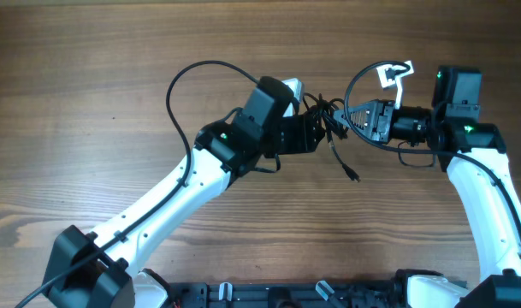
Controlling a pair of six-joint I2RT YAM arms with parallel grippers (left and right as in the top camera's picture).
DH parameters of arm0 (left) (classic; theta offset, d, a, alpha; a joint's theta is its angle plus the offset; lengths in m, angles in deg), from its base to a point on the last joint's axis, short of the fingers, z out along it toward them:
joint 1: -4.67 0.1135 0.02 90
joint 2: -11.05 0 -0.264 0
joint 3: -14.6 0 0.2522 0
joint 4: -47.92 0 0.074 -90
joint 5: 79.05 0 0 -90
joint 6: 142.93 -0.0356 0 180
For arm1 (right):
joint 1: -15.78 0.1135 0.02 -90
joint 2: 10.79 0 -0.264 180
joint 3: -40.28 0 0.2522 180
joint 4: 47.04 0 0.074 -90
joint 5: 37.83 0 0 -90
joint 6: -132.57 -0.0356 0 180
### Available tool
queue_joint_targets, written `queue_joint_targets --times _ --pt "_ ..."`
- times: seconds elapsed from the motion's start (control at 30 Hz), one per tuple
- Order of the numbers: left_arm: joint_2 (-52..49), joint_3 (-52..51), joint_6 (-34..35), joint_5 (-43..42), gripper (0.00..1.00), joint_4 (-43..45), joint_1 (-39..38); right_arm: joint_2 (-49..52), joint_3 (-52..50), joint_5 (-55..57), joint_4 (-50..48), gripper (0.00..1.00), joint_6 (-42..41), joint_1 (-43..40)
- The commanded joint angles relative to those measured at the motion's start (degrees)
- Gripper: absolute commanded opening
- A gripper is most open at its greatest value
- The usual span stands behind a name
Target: Untangle cables
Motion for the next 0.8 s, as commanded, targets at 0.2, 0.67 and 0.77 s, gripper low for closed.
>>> queue_joint_targets --times 0.2,0.67,0.77 --pt "0.3 0.1 4.4 9.3 0.41 7.9 -2.0 0.0 0.1 -1.6 0.5 0.04 0.0 0.0" --pt "-5.8 0.1 4.3 12.4 0.25 17.9 -3.4 0.0 0.1 -4.3 2.1 0.04 0.5 0.0" --pt "-5.8 0.1 4.2 15.5 0.04 16.6 -3.2 0.0 0.1 -4.4 2.1 0.04 -0.3 0.0"
